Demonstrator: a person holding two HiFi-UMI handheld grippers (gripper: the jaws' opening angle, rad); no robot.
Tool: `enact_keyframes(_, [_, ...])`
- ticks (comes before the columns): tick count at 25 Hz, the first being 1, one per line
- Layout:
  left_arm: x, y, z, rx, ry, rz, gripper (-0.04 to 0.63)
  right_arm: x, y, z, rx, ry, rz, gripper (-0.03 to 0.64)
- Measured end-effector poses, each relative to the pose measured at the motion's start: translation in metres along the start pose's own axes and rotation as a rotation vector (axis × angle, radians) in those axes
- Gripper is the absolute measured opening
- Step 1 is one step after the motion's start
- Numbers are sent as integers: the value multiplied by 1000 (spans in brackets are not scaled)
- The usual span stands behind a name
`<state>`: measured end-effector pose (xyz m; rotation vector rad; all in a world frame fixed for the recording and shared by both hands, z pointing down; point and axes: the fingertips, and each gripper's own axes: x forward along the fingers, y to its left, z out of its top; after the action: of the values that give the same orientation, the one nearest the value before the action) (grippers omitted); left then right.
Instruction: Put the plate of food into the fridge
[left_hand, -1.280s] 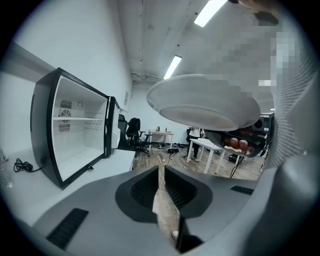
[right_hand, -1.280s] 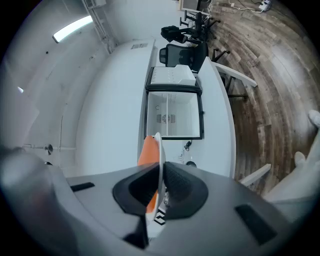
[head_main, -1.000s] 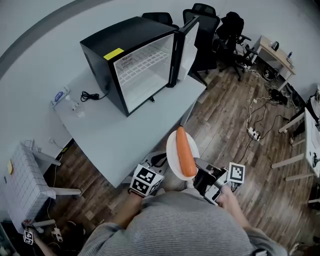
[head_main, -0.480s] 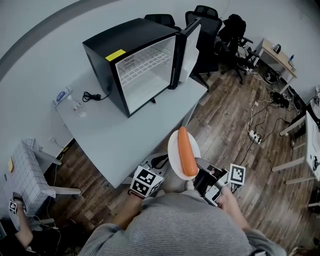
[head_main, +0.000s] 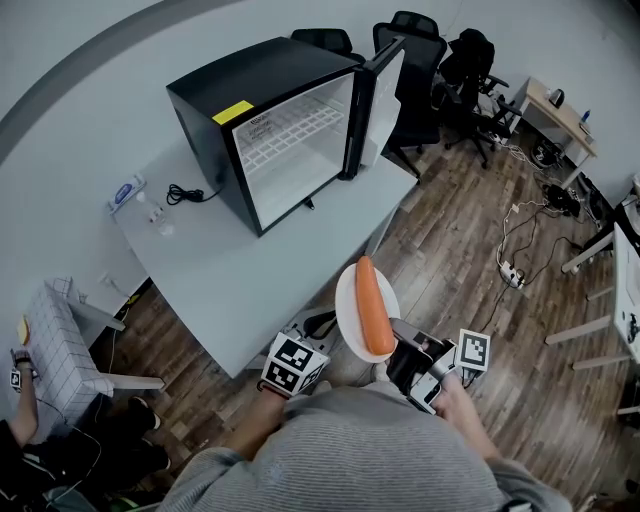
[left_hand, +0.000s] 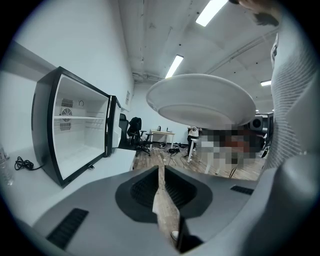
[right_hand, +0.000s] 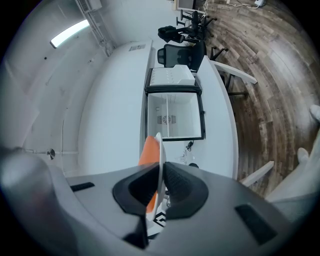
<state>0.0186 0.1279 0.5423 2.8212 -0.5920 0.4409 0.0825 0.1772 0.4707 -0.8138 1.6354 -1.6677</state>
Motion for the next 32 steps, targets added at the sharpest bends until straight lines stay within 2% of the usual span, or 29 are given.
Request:
enact_keyframes(20, [-14,11,-16,-26,7,-3,46,11,-5,-8,24,-25,-10,31])
enact_keyframes(26, [-9,22,-13,-38,1,10,46,24,-5,3,34,-15,-21,31])
enact_keyframes(32, [-1,48,-10,-66,11,54,46,52,-3,32,24,26,-20,31])
